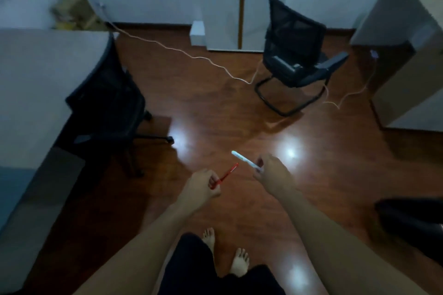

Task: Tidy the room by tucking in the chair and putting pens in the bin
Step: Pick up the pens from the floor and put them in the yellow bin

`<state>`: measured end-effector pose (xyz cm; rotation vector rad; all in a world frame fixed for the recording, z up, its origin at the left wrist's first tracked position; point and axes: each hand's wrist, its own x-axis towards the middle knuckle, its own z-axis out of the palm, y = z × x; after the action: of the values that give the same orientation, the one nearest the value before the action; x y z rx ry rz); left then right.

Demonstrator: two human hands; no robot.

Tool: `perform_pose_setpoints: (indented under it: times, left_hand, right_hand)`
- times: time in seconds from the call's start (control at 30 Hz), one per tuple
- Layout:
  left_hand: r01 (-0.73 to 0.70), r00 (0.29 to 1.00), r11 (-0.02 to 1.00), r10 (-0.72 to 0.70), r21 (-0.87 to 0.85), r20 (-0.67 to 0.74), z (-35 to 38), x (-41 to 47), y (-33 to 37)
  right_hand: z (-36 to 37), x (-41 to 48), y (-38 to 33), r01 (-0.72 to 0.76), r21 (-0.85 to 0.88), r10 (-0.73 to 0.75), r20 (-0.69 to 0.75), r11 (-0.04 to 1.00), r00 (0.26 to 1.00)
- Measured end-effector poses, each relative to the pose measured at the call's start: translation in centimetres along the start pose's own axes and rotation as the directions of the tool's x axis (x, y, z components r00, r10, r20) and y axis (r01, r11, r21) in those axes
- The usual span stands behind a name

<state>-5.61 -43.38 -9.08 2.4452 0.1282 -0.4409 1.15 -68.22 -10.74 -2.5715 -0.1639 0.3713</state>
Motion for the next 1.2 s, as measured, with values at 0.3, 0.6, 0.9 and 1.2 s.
perform_pose_setpoints:
  times: [0.3, 0.6, 0.9, 1.2]
  left_hand:
    - [0.255, 0.892, 0.955, -0.294, -0.155, -0.344, -5.3, -9.0, -11.3]
    - [0.406, 0.712, 0.849, -0.526, -0.338, -0.465, -11.0, -20.8, -21.4]
    - [0.496, 0.536, 0.748, -0.663, -0.441, -0.522, -16.7, -31.6, -32.7]
    - [0.516, 0.426, 0.712, -0.695, -0.476, -0.578, -22.0, -38.4, -44.0]
  right_hand:
    - [5.0, 2.0, -14.1, 0.363, -0.029, -0.350, 0.206, 0.931, 0.914]
    - [13.6, 0.7, -29.2, 0.645, -0.040, -0.603, 0.314, 0.763, 0.734]
    - [23.4, -2.7, -44.9, 0.774, 0.016, -0.697, 0.447, 0.633, 0.561]
    - [31.9, -5.0, -58.0, 0.839, 0.032, -0.738, 0.494, 0.544, 0.460]
